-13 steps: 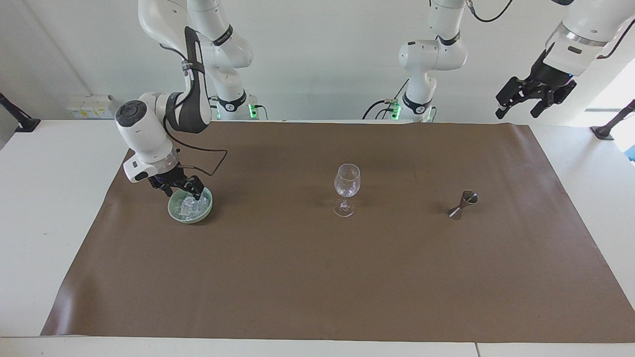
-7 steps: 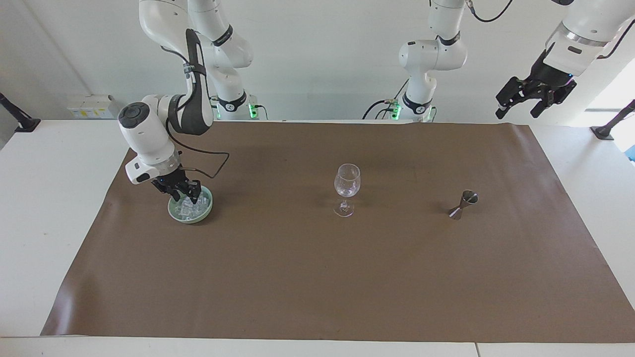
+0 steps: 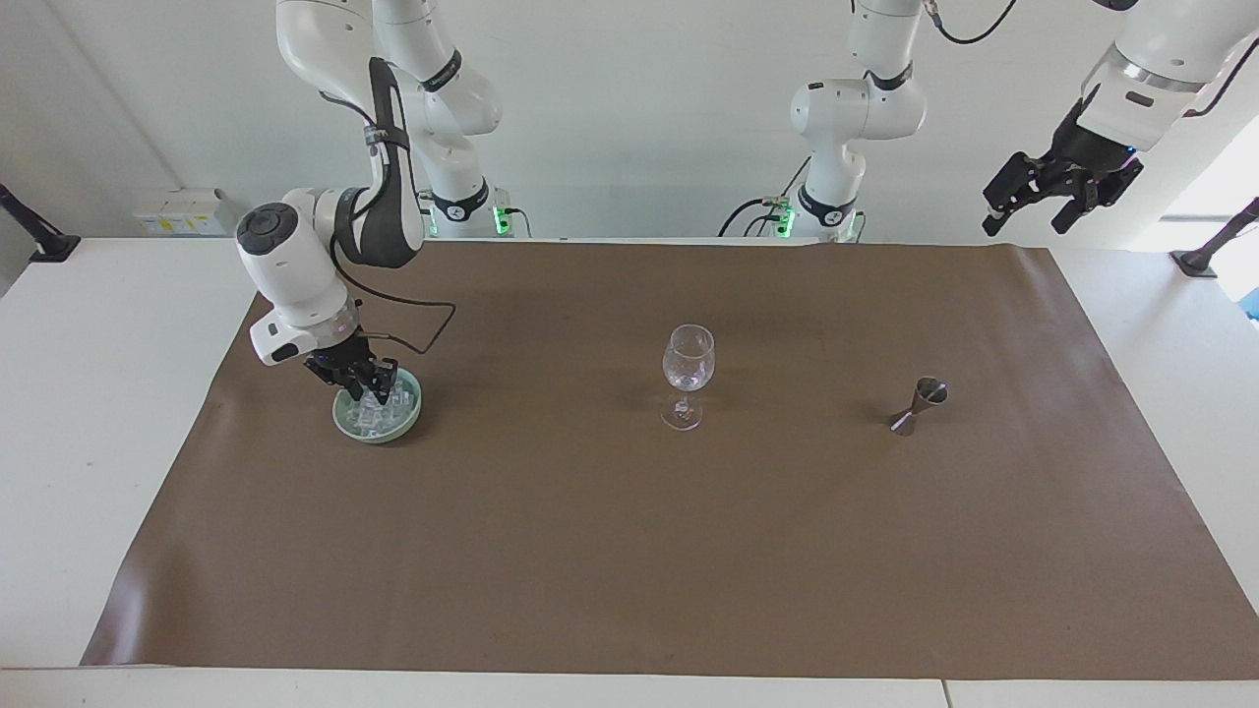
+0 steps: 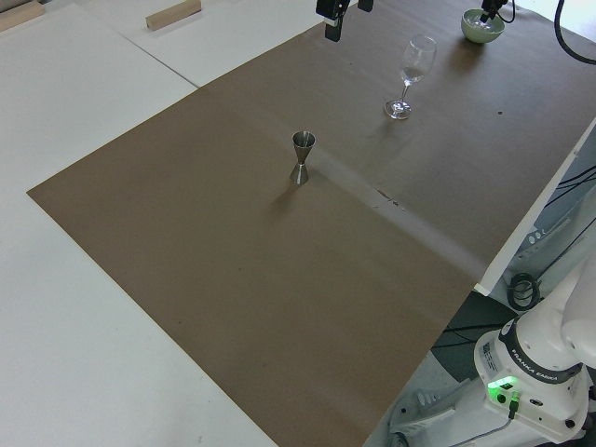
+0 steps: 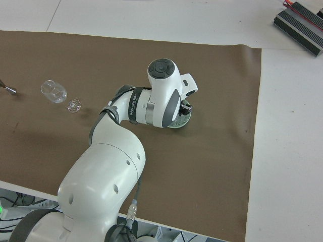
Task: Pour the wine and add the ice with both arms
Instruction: 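Close the right gripper on the rim of the green ice cup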
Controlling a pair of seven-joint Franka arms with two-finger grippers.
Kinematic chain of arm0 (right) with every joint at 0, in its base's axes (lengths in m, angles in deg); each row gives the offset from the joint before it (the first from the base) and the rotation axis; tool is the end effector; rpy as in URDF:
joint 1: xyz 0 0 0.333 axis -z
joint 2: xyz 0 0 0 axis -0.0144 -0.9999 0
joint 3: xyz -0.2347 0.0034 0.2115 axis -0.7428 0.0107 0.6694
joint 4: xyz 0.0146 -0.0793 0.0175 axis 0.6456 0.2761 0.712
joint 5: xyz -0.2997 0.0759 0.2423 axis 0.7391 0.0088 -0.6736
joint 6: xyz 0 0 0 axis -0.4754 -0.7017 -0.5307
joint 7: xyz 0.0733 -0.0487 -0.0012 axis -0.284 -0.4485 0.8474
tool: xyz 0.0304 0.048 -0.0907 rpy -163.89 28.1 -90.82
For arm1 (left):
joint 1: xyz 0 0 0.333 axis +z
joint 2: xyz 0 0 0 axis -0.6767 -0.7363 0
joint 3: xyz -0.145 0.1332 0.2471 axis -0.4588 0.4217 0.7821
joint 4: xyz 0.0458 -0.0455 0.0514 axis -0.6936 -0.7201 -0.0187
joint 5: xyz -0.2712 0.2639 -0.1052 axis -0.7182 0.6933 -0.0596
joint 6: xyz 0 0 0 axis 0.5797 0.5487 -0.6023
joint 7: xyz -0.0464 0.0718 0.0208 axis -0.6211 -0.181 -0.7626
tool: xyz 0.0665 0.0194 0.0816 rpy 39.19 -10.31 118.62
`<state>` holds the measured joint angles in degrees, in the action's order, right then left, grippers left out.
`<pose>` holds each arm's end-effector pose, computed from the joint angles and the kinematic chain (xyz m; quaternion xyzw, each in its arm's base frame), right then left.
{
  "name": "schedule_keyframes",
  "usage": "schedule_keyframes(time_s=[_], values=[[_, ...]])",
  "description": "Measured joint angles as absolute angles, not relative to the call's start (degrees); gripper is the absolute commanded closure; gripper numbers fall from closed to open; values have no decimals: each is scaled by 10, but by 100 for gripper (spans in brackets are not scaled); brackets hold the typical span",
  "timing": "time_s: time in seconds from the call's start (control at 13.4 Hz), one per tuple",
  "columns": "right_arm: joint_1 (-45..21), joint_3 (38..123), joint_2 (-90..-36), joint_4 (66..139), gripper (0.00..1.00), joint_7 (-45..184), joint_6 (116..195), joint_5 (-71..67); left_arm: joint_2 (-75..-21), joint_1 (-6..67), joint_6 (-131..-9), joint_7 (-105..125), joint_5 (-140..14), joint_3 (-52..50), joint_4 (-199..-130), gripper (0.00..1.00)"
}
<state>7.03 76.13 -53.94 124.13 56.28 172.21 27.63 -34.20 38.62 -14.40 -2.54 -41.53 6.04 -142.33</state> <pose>0.5486 -0.0493 0.3447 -0.9955 0.0917 -0.0232 0.0082 0.5174 -0.0018 0.6751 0.9992 0.0238 -0.0023 0.0317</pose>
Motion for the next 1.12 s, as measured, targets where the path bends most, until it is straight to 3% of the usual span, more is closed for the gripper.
schedule_keyframes(time_s=[0.3, 0.67, 1.12], values=[[70, 762, -539, 1241, 100, 563, 1722, 276, -342, 386, -144, -25, -415, 60, -1423, 0], [70, 762, -539, 1237, 100, 563, 1713, 276, -342, 386, -144, -25, -415, 60, -1423, 0], [70, 769, -514, 1170, 100, 563, 1616, 276, -342, 386, -144, -25, -415, 60, -1423, 0]])
